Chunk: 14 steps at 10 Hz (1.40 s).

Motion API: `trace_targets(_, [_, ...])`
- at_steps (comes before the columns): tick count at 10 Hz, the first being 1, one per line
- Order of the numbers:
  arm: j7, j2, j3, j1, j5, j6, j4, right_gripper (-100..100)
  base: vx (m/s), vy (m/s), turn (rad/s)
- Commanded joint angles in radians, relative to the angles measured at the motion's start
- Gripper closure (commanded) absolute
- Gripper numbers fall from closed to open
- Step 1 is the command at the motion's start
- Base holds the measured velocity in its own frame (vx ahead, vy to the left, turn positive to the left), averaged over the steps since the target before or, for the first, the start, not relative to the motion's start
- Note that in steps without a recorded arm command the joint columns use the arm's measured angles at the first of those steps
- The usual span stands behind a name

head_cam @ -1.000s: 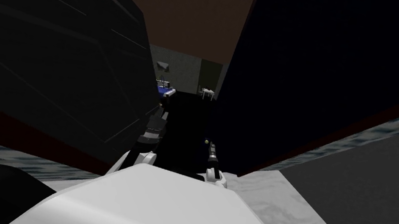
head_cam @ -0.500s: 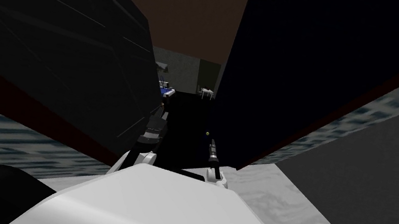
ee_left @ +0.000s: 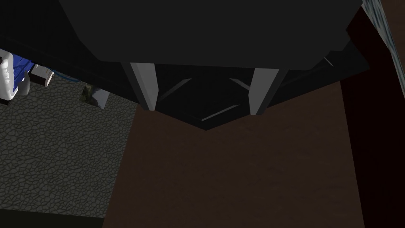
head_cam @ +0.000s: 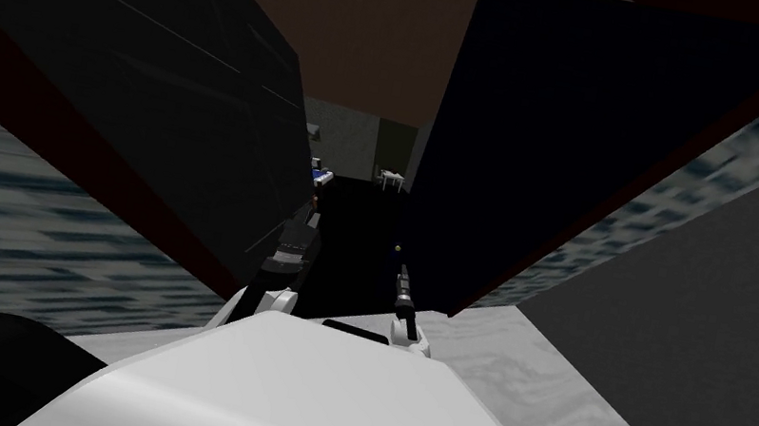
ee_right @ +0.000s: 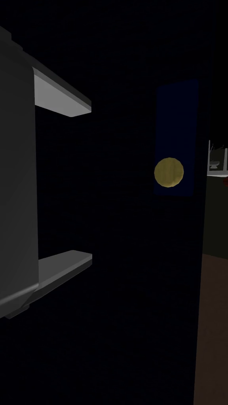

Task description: Push the door open

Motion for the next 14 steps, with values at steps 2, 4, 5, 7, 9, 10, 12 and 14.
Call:
trace_targets(2, [0.002, -0.015, -0.004, -0.002, -0.002, -0.007, 0.007, -100, 0.158, 0.028, 0.02])
trace_targets(4, [0.004, -0.022, -0.007, -0.002, -0.003, -0.012, 0.009, -100, 0.196, 0.004, 0.021])
trace_targets(5, [0.004, -0.023, -0.009, -0.002, -0.004, -0.015, 0.011, -100, 0.221, -0.003, 0.028])
trace_targets(7, [0.006, -0.017, -0.013, -0.001, -0.006, -0.021, 0.014, -100, 0.209, 0.036, 0.028])
trace_targets(9, [0.007, -0.004, -0.016, -0.001, -0.007, -0.026, 0.017, -100, 0.208, 0.008, 0.02])
trace_targets(10, [0.007, -0.009, -0.015, -0.003, -0.007, -0.025, 0.019, -100, 0.086, 0.005, 0.003])
trace_targets(12, [0.007, -0.009, -0.015, -0.003, -0.007, -0.025, 0.019, 100, -0.026, 0.0, 0.001])
trace_targets(14, [0.007, -0.009, -0.015, -0.003, -0.007, -0.025, 0.019, 100, -0.017, -0.002, 0.001])
